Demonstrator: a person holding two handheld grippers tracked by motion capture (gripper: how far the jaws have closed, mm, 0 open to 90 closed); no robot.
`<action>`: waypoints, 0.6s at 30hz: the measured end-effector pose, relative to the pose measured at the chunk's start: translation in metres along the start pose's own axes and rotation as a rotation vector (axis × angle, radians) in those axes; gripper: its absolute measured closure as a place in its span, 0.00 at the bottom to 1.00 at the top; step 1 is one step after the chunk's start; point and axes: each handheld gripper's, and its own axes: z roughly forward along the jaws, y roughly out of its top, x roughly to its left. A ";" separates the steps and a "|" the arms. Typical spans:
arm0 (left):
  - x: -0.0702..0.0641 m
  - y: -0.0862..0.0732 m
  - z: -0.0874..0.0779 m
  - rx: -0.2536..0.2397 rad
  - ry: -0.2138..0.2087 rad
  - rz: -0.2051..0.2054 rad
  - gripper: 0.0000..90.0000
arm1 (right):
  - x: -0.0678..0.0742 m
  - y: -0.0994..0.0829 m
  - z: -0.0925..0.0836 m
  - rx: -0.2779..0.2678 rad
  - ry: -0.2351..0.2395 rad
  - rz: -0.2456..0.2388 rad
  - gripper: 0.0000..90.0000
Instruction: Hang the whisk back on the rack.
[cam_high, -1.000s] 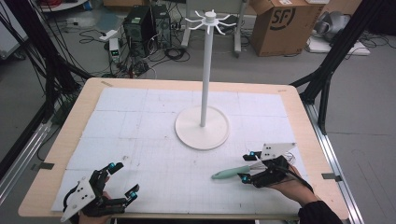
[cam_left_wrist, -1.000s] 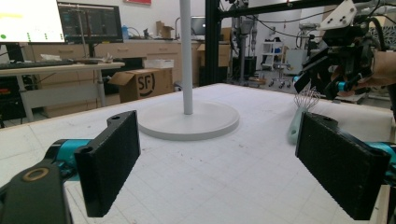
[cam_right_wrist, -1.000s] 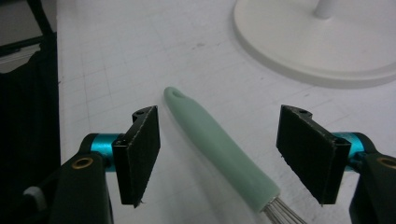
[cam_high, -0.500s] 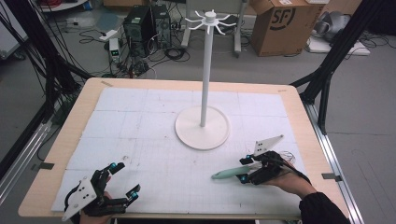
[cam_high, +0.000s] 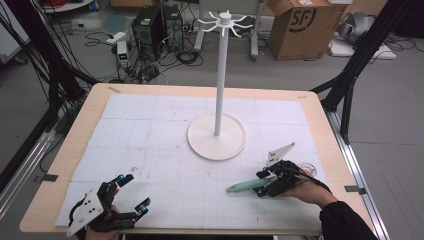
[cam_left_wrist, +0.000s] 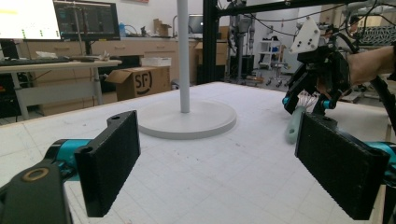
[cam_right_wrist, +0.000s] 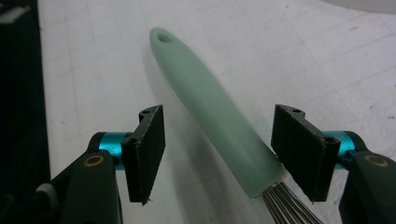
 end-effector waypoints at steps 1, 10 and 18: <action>0.000 0.000 0.000 0.000 0.000 -0.001 0.16 | 0.000 0.001 0.001 0.019 -0.010 -0.007 0.39; 0.000 0.000 0.000 0.000 0.000 -0.001 0.16 | -0.002 -0.001 0.004 0.070 -0.033 -0.030 0.43; -0.001 0.000 0.001 0.005 -0.001 -0.001 0.16 | -0.001 0.001 0.004 0.113 -0.060 -0.069 0.50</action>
